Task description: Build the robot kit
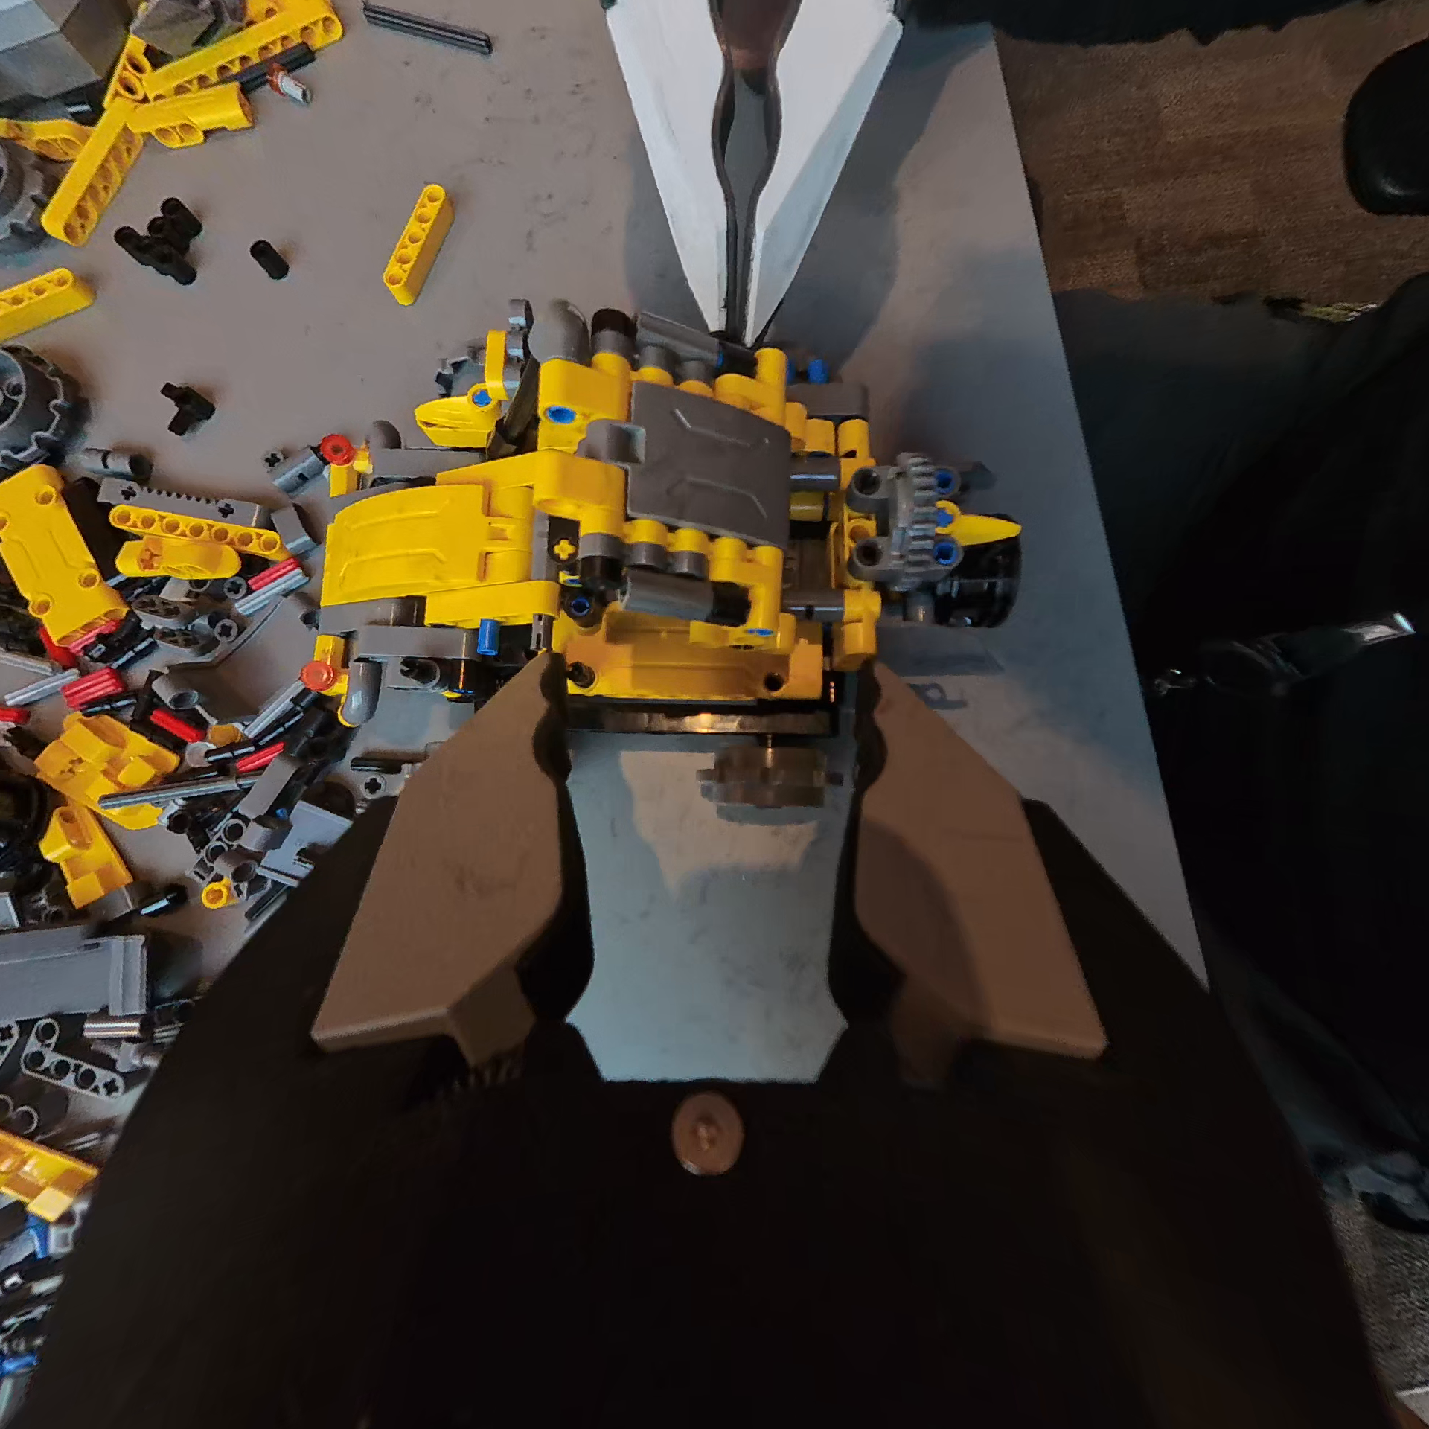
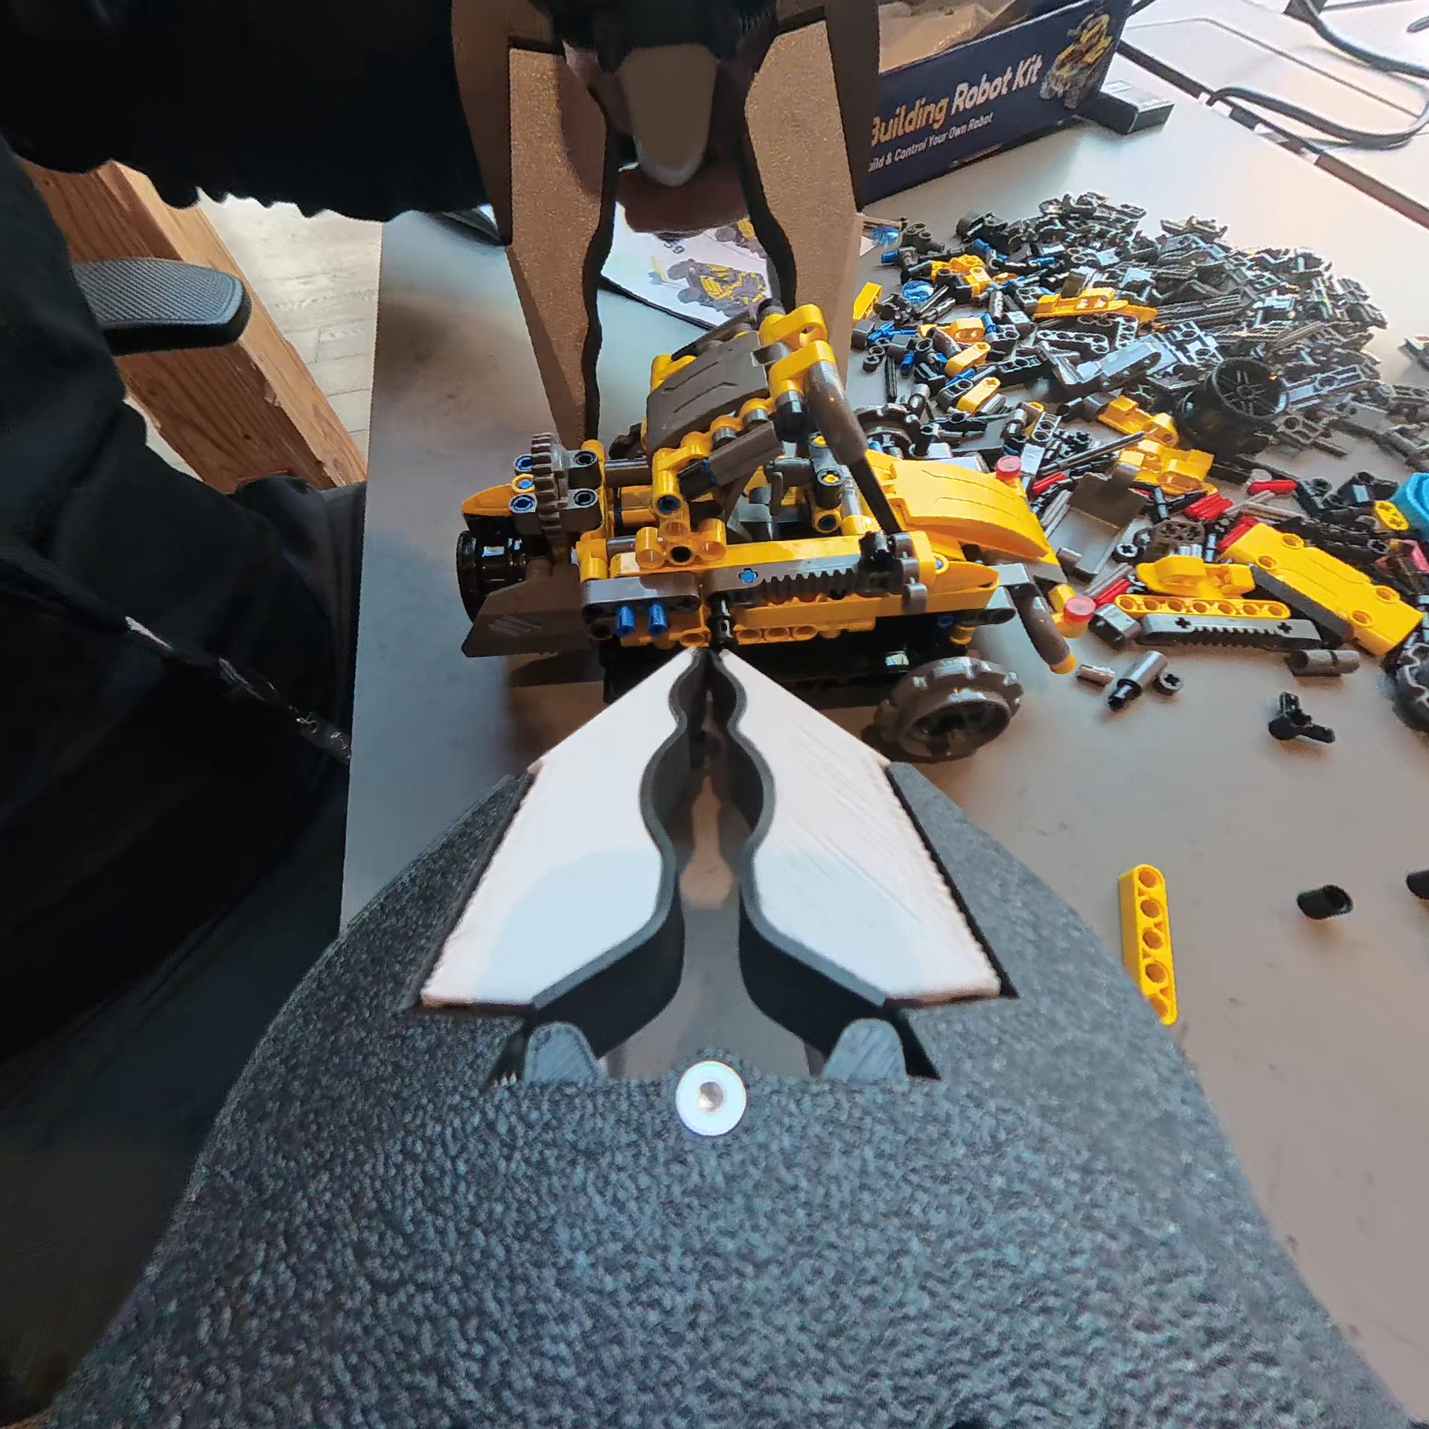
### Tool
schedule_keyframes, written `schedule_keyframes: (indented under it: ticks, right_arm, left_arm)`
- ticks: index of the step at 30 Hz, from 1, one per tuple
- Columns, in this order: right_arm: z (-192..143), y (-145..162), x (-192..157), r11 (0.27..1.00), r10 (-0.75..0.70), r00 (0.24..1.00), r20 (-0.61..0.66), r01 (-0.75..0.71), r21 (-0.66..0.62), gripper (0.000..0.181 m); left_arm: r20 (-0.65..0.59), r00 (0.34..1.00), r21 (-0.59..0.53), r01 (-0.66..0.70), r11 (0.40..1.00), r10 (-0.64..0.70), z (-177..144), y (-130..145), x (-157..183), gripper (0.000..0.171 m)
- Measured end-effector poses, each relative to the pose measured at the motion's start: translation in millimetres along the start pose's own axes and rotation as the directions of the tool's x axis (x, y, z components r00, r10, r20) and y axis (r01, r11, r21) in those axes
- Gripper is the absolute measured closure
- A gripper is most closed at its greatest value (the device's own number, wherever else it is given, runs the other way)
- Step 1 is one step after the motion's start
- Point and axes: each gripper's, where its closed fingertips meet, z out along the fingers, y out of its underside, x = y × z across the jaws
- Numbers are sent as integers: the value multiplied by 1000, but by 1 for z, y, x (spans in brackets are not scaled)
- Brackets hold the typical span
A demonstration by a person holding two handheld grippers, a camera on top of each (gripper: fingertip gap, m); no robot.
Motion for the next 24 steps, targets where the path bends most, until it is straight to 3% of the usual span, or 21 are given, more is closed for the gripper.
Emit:
schedule_keyframes:
  ticks: [12,24]
  right_arm:
    - [-1,-2,5,1000,5,999,-44,-4,12,181]
    - [-1,-5,11,999,43,998,-56,-41,32,181]
  left_arm:
    - [54,998,-83,-33,996,37,3,2,-6,100]
    - [72,997,-54,-37,998,41,3,2,-13,109]
